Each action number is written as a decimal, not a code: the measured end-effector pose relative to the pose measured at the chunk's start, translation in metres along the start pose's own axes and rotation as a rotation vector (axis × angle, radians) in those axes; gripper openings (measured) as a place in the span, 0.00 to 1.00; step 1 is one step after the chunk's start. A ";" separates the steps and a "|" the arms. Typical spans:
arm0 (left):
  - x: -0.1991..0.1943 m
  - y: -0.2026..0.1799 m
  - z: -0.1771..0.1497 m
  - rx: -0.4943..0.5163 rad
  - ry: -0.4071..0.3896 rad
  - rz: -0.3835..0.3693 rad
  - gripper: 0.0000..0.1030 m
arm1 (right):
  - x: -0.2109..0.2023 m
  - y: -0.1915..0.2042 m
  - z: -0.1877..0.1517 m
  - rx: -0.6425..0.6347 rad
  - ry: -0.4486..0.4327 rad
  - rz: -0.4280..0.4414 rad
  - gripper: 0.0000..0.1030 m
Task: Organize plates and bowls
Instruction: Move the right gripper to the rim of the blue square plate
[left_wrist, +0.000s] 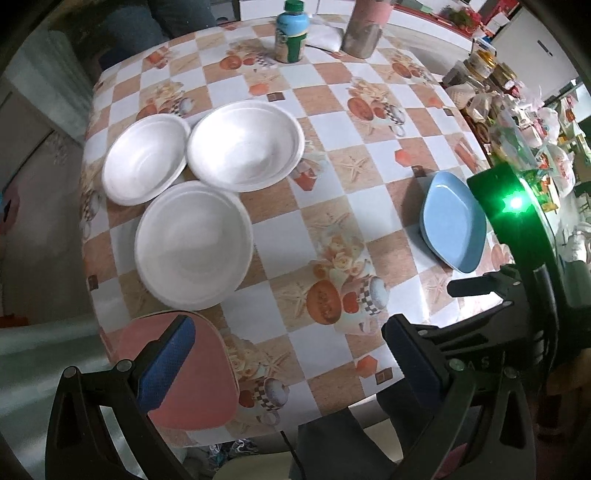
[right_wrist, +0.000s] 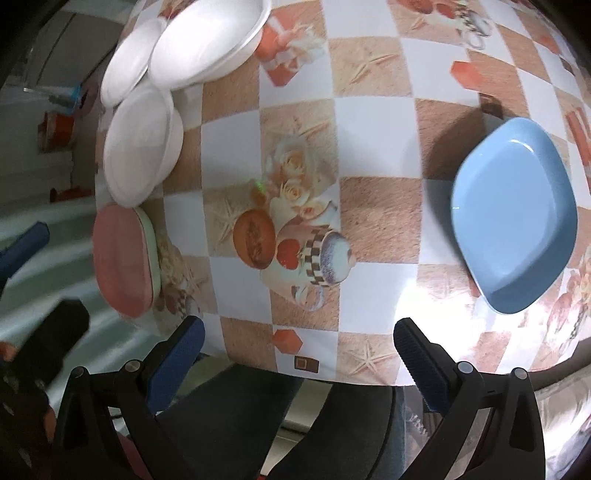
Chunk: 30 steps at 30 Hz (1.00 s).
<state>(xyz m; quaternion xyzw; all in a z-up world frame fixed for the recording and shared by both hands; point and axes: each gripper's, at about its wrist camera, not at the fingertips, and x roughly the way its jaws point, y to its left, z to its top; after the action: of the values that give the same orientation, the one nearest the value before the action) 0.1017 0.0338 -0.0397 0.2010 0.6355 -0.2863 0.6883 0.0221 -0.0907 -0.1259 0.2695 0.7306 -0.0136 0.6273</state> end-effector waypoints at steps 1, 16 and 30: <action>-0.001 -0.001 0.001 0.005 0.000 -0.004 1.00 | -0.003 -0.003 0.001 0.008 -0.005 -0.007 1.00; -0.008 -0.026 0.011 0.078 -0.007 0.013 1.00 | -0.036 -0.052 -0.006 0.179 -0.124 0.020 1.00; 0.036 -0.088 0.022 0.215 0.127 0.038 1.00 | -0.024 -0.167 -0.044 0.487 -0.119 0.003 1.00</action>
<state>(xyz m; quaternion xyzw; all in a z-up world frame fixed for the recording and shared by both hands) 0.0624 -0.0512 -0.0650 0.3035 0.6395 -0.3265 0.6264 -0.0843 -0.2268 -0.1471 0.4125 0.6671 -0.2040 0.5858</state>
